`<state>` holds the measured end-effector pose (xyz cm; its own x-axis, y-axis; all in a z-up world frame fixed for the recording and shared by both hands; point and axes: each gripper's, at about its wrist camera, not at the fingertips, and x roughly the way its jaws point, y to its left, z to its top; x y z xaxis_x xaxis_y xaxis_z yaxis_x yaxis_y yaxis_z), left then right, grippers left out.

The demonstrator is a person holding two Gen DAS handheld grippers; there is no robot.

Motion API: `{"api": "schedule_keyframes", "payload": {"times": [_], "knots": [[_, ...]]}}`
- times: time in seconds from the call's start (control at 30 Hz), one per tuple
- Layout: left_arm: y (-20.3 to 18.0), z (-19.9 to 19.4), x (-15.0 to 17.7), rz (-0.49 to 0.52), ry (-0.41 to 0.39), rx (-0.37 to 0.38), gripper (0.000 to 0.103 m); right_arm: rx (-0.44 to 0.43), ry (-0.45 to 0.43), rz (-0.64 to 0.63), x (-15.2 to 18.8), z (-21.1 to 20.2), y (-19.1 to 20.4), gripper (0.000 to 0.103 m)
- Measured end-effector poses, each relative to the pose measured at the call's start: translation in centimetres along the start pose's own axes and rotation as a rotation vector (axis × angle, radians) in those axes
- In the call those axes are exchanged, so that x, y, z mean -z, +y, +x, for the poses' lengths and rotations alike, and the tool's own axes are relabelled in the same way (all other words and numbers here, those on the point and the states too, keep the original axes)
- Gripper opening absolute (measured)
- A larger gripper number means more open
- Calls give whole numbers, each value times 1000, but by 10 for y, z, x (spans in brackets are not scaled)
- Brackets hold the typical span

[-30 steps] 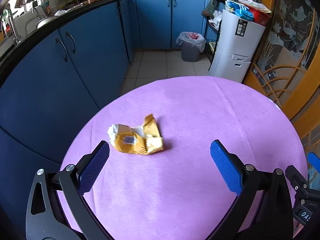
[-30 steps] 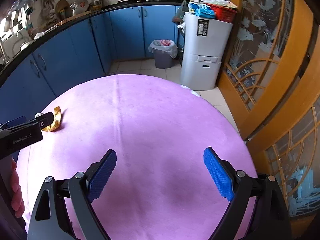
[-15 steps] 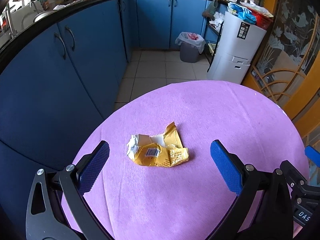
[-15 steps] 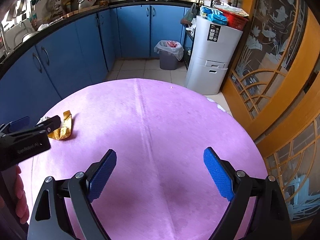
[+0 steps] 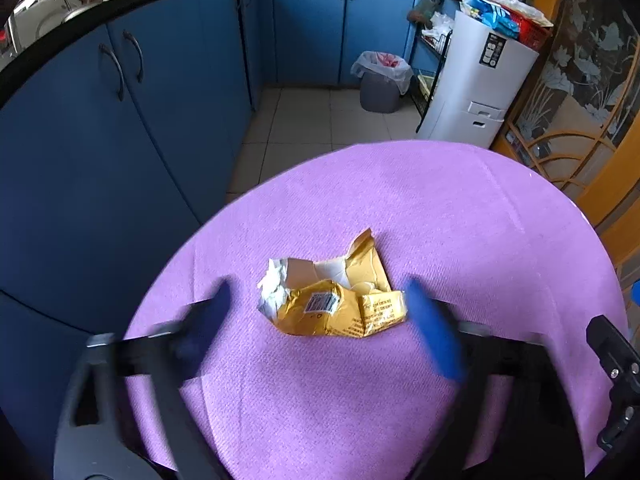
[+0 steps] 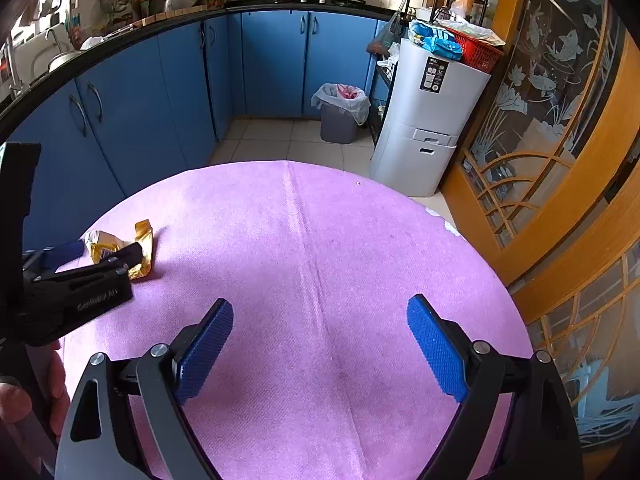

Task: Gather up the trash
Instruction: 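Grasp the yellow snack wrapper with the left tool and lift it, then carry the yellow wrapper to the bin and open the left tool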

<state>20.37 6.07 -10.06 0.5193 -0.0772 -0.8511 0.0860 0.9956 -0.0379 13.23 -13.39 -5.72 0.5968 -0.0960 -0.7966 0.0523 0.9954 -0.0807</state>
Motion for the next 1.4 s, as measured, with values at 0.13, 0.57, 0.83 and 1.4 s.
{"api": "schedule_keyframes", "payload": {"times": [0.13,0.57,0.83,1.4], "knots": [[0,1,0,-5,14,29,39,4,-8,1,-1,-2,-2,86],[-10,-25,6,18,-47,40,22,6,-29,-4,3,-11,-4,86],[-17,-42,6,33,-78,38,22,8,-51,0,5,-23,-11,86],[-63,-76,12,115,-123,46,22,17,-100,70,16,-54,-56,86]]}}
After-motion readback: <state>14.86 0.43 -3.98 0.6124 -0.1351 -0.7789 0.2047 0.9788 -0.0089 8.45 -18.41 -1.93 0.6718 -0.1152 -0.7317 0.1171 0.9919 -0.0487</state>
